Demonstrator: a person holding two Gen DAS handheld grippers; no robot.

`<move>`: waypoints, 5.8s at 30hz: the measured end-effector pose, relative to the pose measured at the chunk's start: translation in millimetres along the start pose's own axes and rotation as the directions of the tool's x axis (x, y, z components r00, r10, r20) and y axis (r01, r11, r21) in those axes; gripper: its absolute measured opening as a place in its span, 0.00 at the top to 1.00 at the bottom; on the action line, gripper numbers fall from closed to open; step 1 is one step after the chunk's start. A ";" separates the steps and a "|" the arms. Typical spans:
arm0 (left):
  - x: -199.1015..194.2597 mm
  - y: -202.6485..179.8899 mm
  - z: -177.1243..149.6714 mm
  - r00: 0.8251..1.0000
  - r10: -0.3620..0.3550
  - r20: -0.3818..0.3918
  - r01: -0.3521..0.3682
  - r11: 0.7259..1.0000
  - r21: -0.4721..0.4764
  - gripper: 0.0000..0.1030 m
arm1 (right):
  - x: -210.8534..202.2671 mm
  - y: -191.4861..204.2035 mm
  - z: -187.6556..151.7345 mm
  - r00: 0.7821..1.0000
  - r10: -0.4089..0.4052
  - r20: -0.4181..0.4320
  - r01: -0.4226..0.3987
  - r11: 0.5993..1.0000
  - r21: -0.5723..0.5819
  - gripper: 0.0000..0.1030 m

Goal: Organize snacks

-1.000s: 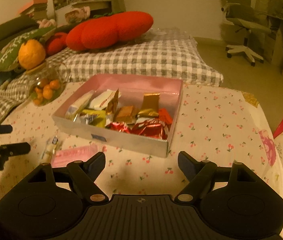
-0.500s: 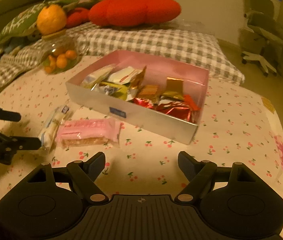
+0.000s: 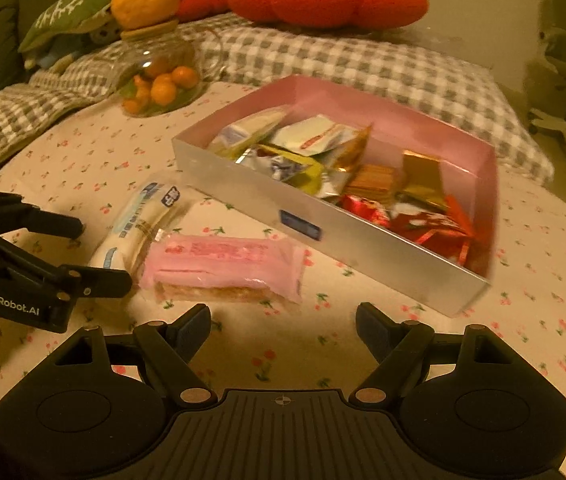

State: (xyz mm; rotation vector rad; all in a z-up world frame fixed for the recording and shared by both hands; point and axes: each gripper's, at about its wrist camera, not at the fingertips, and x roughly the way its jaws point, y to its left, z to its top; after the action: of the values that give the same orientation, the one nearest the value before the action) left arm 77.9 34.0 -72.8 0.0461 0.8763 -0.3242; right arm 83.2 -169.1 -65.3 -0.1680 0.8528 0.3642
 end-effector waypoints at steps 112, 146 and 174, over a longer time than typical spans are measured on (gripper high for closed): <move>17.0 -49.0 95.0 0.992 -0.059 0.114 0.073 0.990 -0.117 0.73 | -28.0 -113.5 53.5 0.990 -0.068 0.124 -0.001 0.874 0.487 0.70; 44.5 -67.9 100.7 0.985 -0.050 0.163 0.066 0.993 -0.097 0.33 | 1.1 -126.4 51.6 0.990 -0.093 0.106 0.021 0.840 0.542 0.31; -5.4 -53.8 77.3 0.984 -0.026 0.175 0.031 0.999 -0.028 0.04 | -43.0 -119.5 33.2 0.988 -0.102 0.115 0.036 0.882 0.469 0.23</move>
State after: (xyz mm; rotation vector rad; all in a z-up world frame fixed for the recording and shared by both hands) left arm 116.5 -29.0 -14.1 -0.0228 0.7084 -0.3365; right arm 126.1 -280.7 -11.1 0.2734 0.7733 0.0926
